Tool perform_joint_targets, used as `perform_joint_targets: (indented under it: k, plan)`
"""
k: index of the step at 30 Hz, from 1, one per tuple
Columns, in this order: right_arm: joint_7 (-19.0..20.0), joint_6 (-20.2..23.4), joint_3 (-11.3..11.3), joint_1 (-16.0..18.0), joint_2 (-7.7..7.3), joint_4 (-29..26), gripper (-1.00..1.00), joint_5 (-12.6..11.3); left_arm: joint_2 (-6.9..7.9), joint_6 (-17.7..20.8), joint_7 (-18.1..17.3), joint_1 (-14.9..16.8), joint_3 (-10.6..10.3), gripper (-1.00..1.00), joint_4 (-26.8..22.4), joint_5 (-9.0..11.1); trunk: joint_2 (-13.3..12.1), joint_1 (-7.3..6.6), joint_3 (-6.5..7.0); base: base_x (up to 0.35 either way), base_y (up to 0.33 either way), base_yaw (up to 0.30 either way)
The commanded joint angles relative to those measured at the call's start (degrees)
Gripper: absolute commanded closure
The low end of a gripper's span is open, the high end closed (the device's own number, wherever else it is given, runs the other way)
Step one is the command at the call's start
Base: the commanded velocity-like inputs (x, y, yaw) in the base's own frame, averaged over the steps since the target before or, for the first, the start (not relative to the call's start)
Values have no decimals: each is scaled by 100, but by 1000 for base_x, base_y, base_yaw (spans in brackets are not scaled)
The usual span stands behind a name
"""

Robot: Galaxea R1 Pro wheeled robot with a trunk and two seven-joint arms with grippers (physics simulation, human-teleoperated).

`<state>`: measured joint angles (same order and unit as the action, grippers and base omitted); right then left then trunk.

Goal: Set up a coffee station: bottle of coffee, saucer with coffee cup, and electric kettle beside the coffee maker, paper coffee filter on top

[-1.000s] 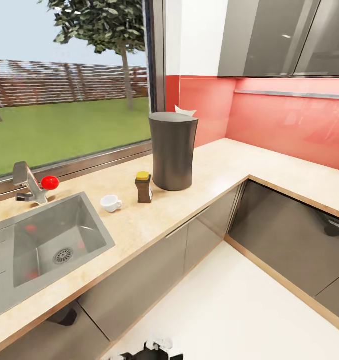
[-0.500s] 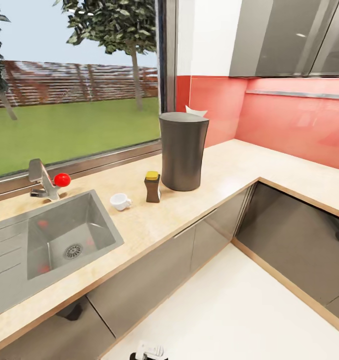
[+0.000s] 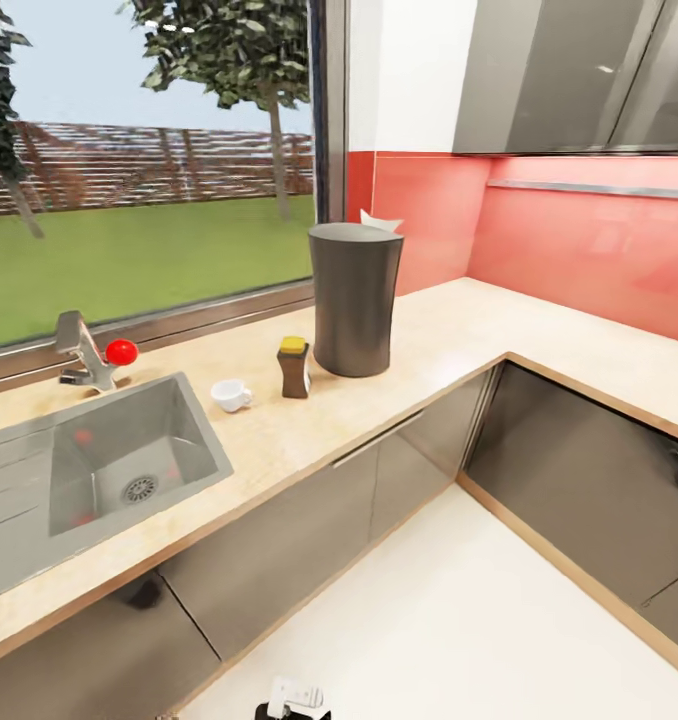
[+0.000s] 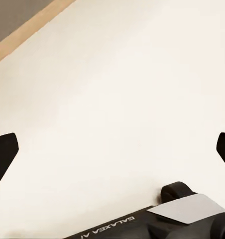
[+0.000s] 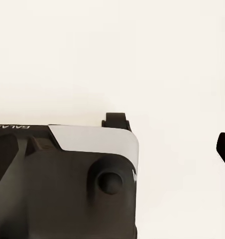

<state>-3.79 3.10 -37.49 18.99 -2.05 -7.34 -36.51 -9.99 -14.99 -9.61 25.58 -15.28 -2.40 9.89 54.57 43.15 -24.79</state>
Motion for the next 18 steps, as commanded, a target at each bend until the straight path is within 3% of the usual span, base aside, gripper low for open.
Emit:
perform_joint_targets:
  k: [1, 7, 16, 18]
  plan:
    - [-34, 33, -48, -1, -6, -22, -100, -40, -1, -22, 30, 6, 39, -100, 12, 63, 4, -1, -6, -141, -272, 221]
    - [-34, 32, -48, -1, -6, -22, -100, -40, -1, -22, 156, 5, 200, -100, 18, 60, 4, -1, -6, -225, -201, 253]
    - [-34, 32, -48, -1, -6, -22, -100, -40, -1, -8, 191, 3, 241, -100, 35, 58, 4, -1, -6, -303, -38, 272]
    - [-34, 32, -48, -1, -6, -22, -100, -40, 99, -7, 189, 3, 242, -100, 44, 58, 4, -1, -6, -272, -7, 274]
